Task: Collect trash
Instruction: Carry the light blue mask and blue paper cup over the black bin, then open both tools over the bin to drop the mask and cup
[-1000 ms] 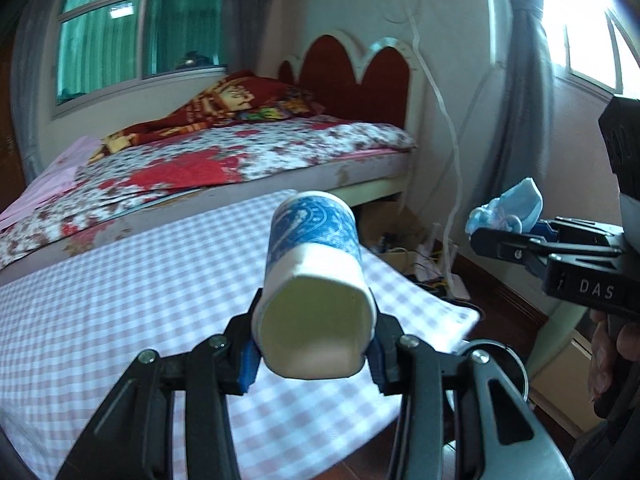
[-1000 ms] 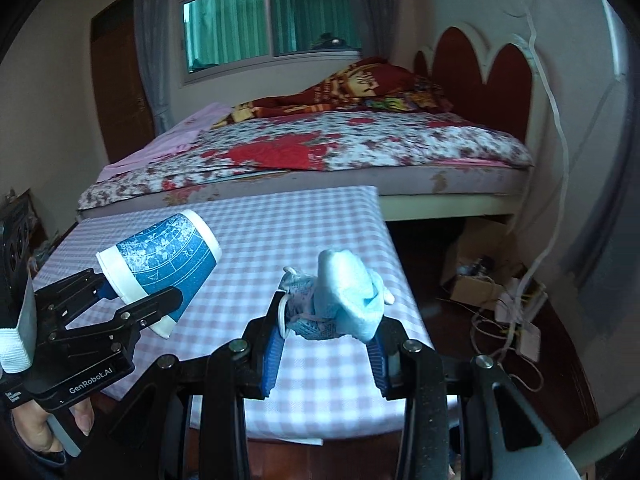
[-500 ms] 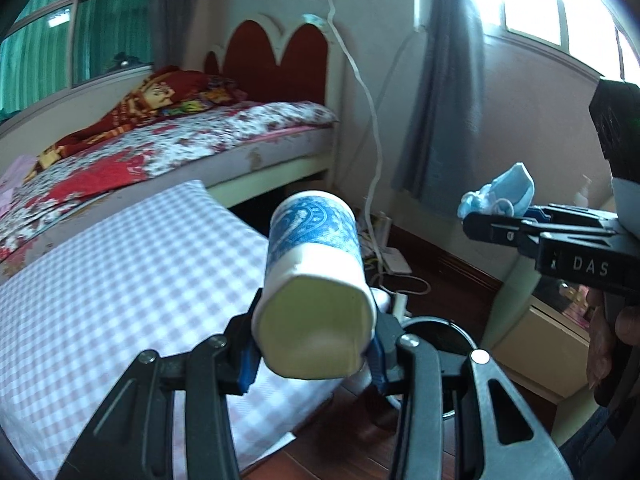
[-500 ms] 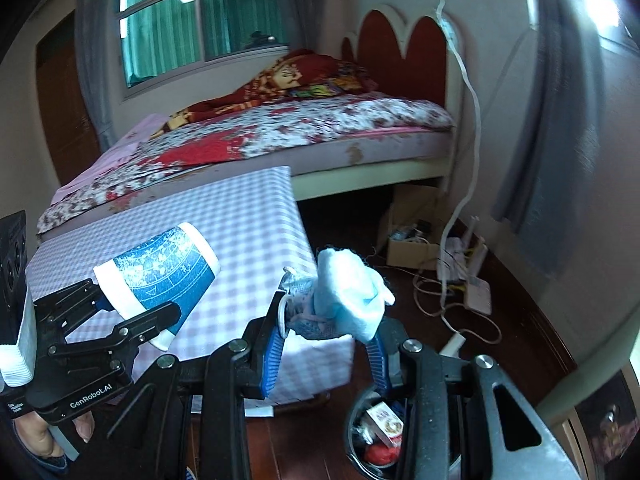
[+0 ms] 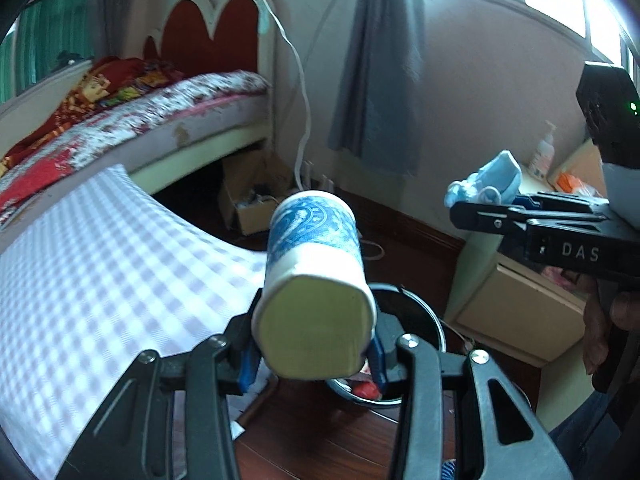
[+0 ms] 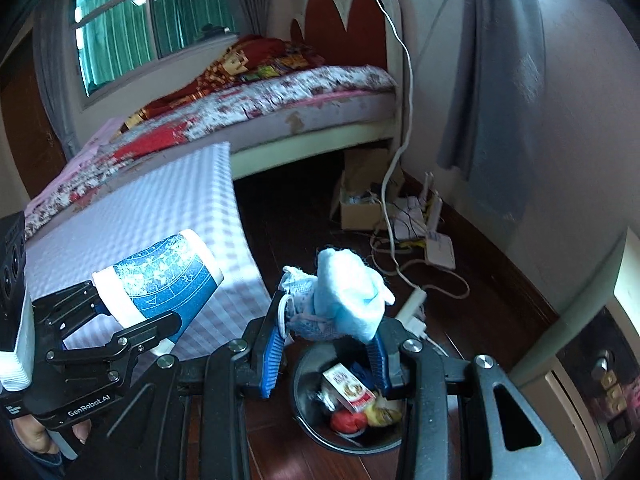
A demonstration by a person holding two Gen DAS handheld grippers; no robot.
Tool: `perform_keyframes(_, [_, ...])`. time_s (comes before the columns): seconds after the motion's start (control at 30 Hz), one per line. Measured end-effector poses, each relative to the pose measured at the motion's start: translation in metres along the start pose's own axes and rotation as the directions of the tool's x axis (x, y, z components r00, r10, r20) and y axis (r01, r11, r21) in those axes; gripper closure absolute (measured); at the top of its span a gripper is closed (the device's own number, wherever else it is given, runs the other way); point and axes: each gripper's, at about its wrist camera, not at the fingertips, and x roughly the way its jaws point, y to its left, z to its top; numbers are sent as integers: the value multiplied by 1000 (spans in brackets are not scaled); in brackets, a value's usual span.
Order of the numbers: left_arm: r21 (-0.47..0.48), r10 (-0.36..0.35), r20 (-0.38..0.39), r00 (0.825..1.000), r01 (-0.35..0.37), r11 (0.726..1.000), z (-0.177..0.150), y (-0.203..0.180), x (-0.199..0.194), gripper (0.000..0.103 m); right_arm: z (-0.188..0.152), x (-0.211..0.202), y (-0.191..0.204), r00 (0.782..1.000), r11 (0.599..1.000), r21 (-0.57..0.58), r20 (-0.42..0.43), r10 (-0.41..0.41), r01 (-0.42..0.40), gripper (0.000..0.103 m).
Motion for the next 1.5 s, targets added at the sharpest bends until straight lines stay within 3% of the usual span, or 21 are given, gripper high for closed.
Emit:
perform_keyframes(0.33, [51, -58, -101, 993, 63, 997, -19, -40, 43, 59, -46, 30, -49, 995, 997, 69, -92, -33, 40, 64])
perform_keyframes(0.57, [37, -75, -167, 983, 82, 996, -36, -51, 71, 58, -73, 56, -67, 987, 995, 88, -158, -21, 36, 64])
perform_keyframes(1.27, [3, -107, -338, 935, 115, 993, -63, -54, 151, 54, -114, 153, -85, 942, 999, -8, -335, 38, -43, 63])
perform_keyframes(1.33, [-20, -128, -353, 927, 129, 991, -65, -54, 159, 37, -116, 159, -82, 943, 997, -62, -332, 28, -52, 55])
perform_keyframes(1.37, [-38, -135, -358, 924, 130, 991, -68, -53, 162, 20, -119, 164, -81, 944, 993, -116, -329, -17, -23, 26])
perform_keyframes(1.4, [-47, -126, -366, 922, 116, 992, -71, -51, 164, 6, -125, 171, -83, 935, 989, -146, -346, -78, 29, 8])
perform_keyframes(1.5, [-73, -94, -363, 927, 72, 995, -79, -41, 163, 3, -138, 182, -94, 908, 992, -124, -414, -66, 16, 7])
